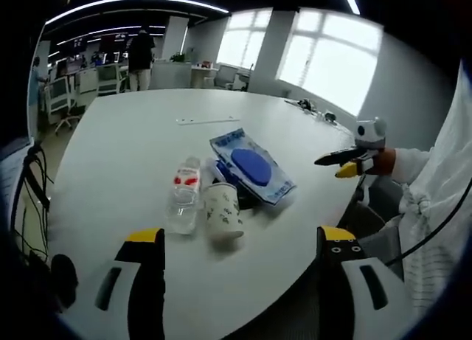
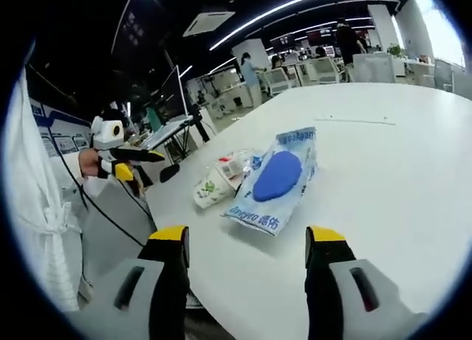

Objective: Arrange the tabletop items into an orderly group along one side of the table until the central work area is clear of visible clutter.

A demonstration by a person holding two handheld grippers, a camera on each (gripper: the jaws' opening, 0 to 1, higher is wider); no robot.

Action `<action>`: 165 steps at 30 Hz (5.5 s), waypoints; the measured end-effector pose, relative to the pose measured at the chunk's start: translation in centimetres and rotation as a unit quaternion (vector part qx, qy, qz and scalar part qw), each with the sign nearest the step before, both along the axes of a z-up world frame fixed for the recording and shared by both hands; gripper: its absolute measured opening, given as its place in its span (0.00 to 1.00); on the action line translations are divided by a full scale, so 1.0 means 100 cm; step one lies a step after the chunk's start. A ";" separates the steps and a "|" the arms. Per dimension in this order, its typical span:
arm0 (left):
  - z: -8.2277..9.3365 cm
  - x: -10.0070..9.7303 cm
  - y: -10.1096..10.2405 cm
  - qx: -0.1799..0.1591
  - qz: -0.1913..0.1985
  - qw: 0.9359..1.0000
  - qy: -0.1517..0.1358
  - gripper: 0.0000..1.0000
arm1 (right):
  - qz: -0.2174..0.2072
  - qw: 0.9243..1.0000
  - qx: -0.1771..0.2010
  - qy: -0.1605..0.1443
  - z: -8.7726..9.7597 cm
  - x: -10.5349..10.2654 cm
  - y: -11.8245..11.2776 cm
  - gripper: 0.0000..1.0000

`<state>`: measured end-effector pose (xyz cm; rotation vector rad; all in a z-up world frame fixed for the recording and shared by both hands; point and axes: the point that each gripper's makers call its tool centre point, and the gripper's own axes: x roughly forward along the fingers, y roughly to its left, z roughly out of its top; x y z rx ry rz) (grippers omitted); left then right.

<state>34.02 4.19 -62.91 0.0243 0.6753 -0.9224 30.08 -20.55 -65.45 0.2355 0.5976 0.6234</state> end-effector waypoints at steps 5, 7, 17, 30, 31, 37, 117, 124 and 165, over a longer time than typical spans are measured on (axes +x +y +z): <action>0.000 0.004 -0.004 0.000 -0.014 1.000 0.001 0.86 | -0.045 0.999 0.027 0.011 -0.005 0.007 0.002 0.61; 0.000 0.007 -0.005 -0.002 -0.017 1.000 0.002 0.86 | -0.059 0.997 0.039 0.011 -0.005 0.010 0.003 0.60; -0.002 0.014 -0.016 -0.001 -0.036 0.999 0.004 0.86 | -0.123 0.989 0.080 0.032 -0.022 0.024 0.006 0.55; -0.006 0.027 -0.026 0.000 -0.052 0.999 0.009 0.86 | -0.212 0.962 0.152 0.082 -0.048 0.035 0.011 0.48; -0.007 0.028 -0.027 0.001 -0.054 0.999 0.010 0.86 | -0.218 0.960 0.157 0.082 -0.049 0.037 0.011 0.48; -0.008 0.034 -0.033 0.003 -0.063 0.998 0.010 0.86 | -0.235 0.950 0.180 0.097 -0.059 0.040 0.013 0.46; -0.039 0.189 -0.181 0.104 -0.275 0.954 -0.056 0.58 | -0.263 0.918 0.263 0.135 -0.082 0.043 0.015 0.11; -0.051 0.193 -0.195 0.122 -0.303 0.943 -0.057 0.56 | -0.263 0.917 0.267 0.138 -0.083 0.043 0.015 0.10; -0.075 0.187 -0.190 0.192 -0.387 0.900 -0.066 0.00 | -0.277 0.906 0.297 0.121 -0.067 0.044 0.009 0.05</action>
